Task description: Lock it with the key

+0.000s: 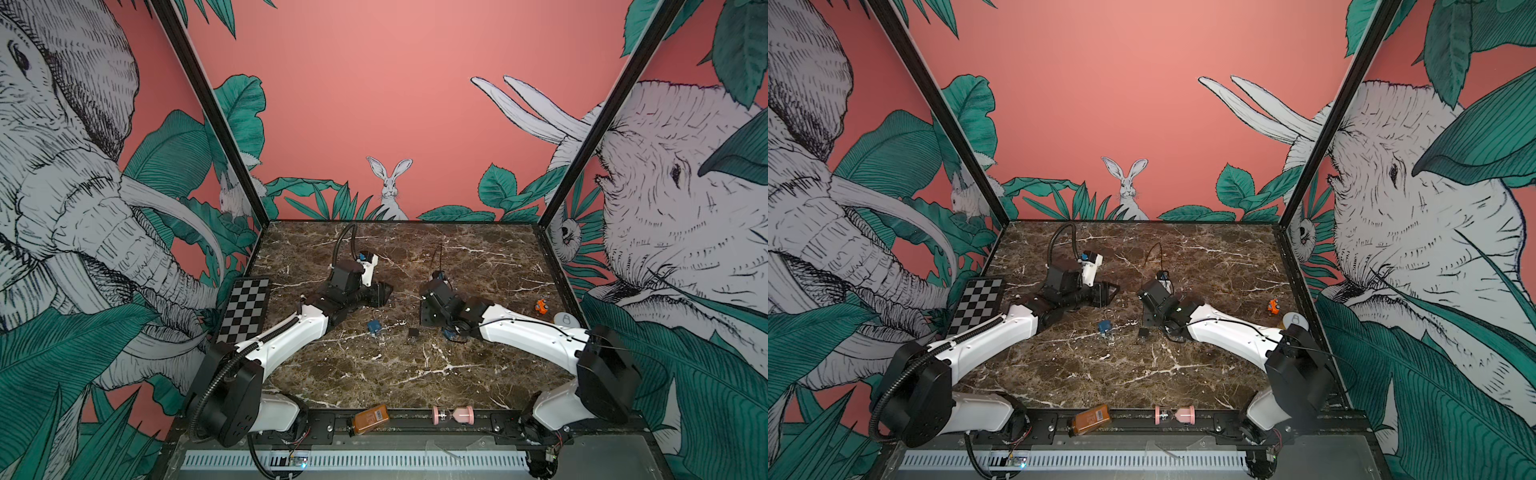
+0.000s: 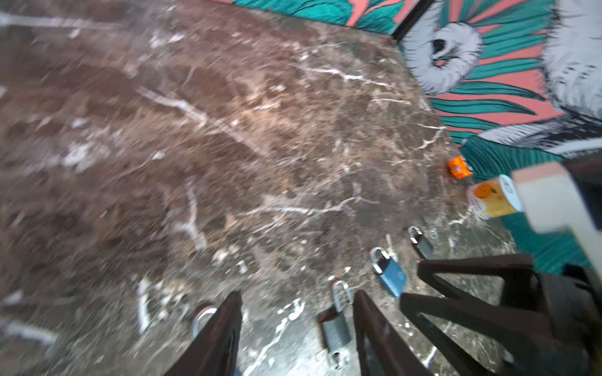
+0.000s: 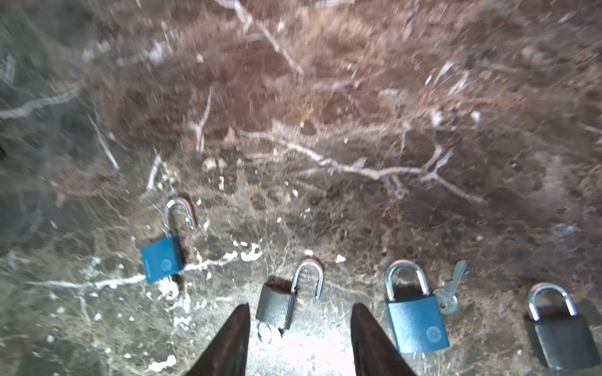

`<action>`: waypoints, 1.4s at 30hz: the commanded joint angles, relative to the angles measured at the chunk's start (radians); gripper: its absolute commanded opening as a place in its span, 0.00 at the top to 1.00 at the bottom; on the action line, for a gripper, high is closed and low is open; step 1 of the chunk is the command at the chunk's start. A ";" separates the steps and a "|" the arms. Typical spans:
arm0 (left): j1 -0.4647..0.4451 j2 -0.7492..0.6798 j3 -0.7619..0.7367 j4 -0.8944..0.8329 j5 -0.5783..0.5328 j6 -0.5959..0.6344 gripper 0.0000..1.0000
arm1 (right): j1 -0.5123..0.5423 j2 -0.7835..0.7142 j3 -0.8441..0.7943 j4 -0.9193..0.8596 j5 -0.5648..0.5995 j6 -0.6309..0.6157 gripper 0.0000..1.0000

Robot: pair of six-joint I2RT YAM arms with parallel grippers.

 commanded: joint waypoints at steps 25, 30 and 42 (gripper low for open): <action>0.058 -0.076 -0.188 0.296 0.099 -0.114 0.31 | 0.069 0.320 0.185 -0.132 -0.052 0.122 0.43; 0.059 -0.071 -0.195 0.301 0.102 -0.107 0.32 | 0.074 0.353 0.214 -0.168 -0.050 0.114 0.47; 0.061 -0.022 -0.195 0.329 0.122 -0.112 0.33 | 0.078 0.370 0.193 -0.186 -0.043 0.125 0.55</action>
